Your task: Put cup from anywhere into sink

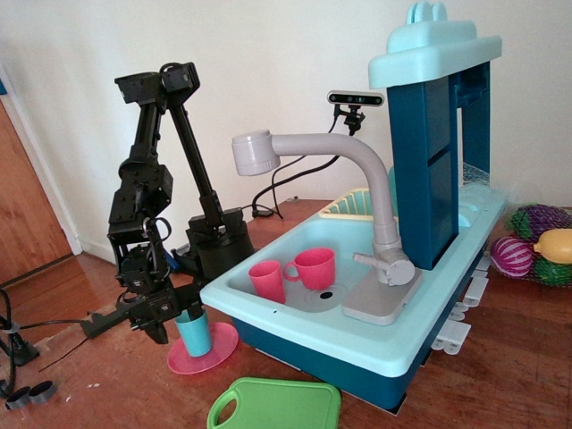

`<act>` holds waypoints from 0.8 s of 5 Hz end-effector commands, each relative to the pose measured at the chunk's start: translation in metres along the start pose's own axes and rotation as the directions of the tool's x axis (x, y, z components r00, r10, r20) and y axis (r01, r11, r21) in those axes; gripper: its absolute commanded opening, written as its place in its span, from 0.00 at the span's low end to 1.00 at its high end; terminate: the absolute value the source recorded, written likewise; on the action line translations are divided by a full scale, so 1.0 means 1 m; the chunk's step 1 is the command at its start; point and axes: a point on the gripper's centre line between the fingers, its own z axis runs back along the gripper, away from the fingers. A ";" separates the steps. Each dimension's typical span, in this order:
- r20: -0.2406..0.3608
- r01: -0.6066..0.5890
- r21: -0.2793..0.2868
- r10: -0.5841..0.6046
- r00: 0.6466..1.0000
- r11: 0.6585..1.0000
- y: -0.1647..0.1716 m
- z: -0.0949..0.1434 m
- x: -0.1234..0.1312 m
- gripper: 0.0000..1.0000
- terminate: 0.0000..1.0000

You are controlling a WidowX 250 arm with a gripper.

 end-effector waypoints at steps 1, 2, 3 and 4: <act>0.055 0.060 0.026 -0.061 0.997 0.998 -0.006 0.022 0.018 0.00 0.00; 0.029 0.080 0.044 -0.081 0.996 0.996 -0.006 0.029 0.020 0.00 0.00; 0.025 0.079 0.060 -0.081 0.996 0.995 -0.007 0.030 0.017 0.00 0.00; 0.033 0.083 0.068 -0.085 0.996 0.994 -0.007 0.035 0.013 0.00 0.00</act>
